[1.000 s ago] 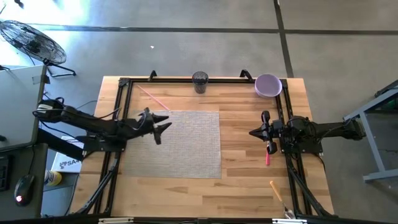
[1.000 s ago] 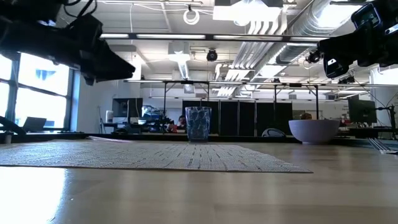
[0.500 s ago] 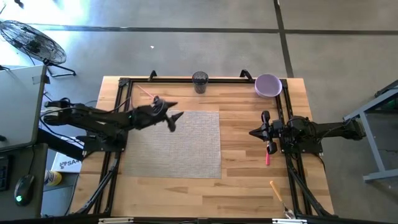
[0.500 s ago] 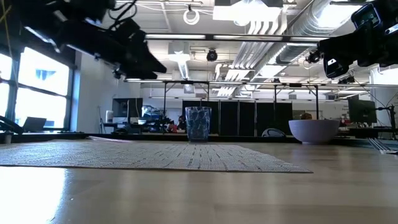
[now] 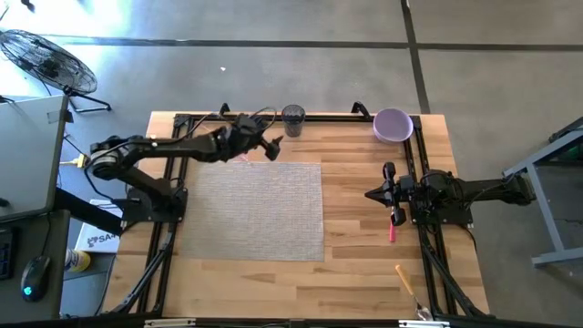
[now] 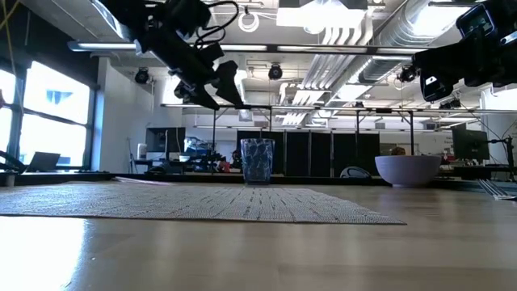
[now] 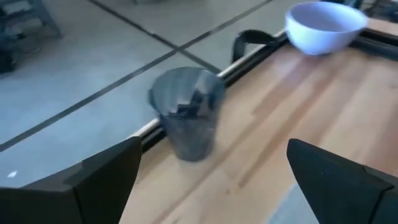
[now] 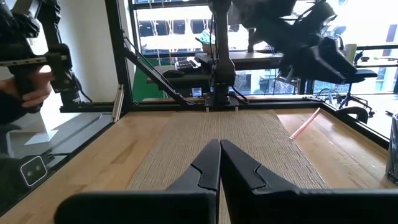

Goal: Pick & Place Utensil
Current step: Put the blue cup on the top right of the gray mat

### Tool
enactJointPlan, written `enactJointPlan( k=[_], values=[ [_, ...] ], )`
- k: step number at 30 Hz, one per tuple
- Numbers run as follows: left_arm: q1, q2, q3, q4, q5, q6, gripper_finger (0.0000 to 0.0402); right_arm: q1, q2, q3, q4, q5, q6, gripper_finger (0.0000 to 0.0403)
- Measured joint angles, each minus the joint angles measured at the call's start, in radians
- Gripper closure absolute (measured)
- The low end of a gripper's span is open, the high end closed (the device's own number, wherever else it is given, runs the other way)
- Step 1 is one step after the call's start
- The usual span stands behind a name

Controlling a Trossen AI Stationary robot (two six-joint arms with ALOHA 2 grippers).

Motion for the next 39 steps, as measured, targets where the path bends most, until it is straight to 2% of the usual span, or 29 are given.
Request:
enactJointPlan(
  k=[5,13,17,22,25,27,32,36,39],
  values=[
    [0.044,0.021,0.009,0.033,0.092,-0.085,0.0002,0.000,0.000,0.000,0.000,0.000,0.000,0.0399],
    [0.034,0.118,0.009,0.026,0.064,-0.181,0.0002,0.000,0.000,0.000,0.000,0.000,0.000,0.0402],
    [0.034,0.153,0.009,0.018,0.074,-0.127,0.0002,0.000,0.000,0.000,0.000,0.000,0.000,0.0399],
    [0.035,0.168,0.009,0.025,0.235,-0.042,0.0002,0.000,0.000,0.000,0.000,0.000,0.000,0.0400],
    [0.033,0.196,0.011,0.086,0.267,0.003,0.0002,0.000,0.000,0.000,0.000,0.000,0.000,0.0402],
    [0.034,0.211,0.008,0.075,0.249,0.006,0.0002,0.000,0.000,0.000,0.000,0.000,0.000,0.0401],
    [0.034,0.260,0.009,0.050,0.111,0.000,0.0002,0.000,0.000,0.000,-0.002,0.000,0.000,0.0398],
    [0.052,0.268,0.008,0.095,0.117,0.035,0.0002,0.000,0.000,0.000,-0.002,0.000,0.000,0.0401],
    [0.088,0.266,0.009,0.148,0.167,0.098,0.0002,0.000,0.000,0.000,-0.002,0.000,0.000,0.0401]
  ],
)
